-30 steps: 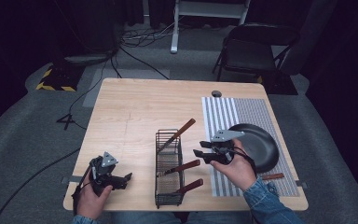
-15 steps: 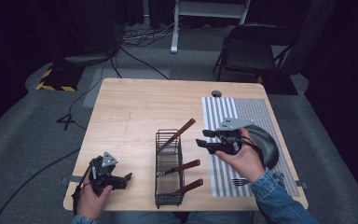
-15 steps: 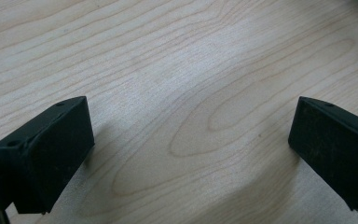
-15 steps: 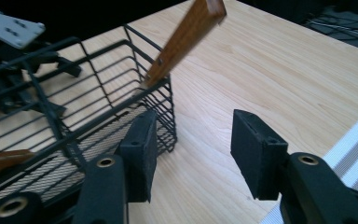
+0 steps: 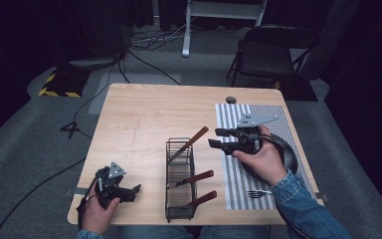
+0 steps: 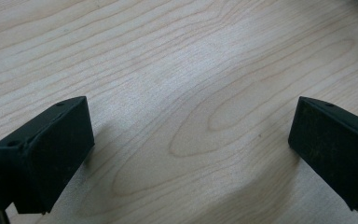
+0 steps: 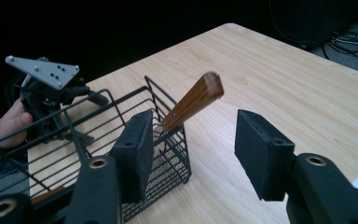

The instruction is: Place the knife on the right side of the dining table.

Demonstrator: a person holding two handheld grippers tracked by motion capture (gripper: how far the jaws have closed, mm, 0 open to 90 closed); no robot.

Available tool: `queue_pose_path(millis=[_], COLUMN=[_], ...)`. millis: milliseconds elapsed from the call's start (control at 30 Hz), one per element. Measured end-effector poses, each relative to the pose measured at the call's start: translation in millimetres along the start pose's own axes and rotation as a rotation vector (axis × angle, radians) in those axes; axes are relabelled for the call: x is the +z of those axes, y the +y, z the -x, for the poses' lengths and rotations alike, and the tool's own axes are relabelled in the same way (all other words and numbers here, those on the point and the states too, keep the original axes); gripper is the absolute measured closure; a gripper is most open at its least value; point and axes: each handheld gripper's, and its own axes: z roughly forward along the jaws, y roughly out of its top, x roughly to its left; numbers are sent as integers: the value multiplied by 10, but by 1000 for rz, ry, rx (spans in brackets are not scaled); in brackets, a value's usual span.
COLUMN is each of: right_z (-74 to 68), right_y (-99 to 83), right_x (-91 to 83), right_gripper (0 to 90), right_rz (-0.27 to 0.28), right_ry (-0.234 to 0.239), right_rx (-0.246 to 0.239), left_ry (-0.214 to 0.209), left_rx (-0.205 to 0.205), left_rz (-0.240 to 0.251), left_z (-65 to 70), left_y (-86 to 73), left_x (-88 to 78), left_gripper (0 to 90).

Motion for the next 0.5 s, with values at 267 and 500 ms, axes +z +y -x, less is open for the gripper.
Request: queue_pose_path(millis=[267, 500], right_z=[93, 129], right_y=[104, 143], right_x=[109, 264], right_gripper=[462, 474], right_rz=[9, -5], right_ry=[30, 57], right_rx=[36, 51], left_ry=[0, 0], left_rx=[0, 0], left_rz=[0, 0], left_z=[0, 0], left_y=[0, 0], left_x=[0, 0], left_gripper=[2, 2])
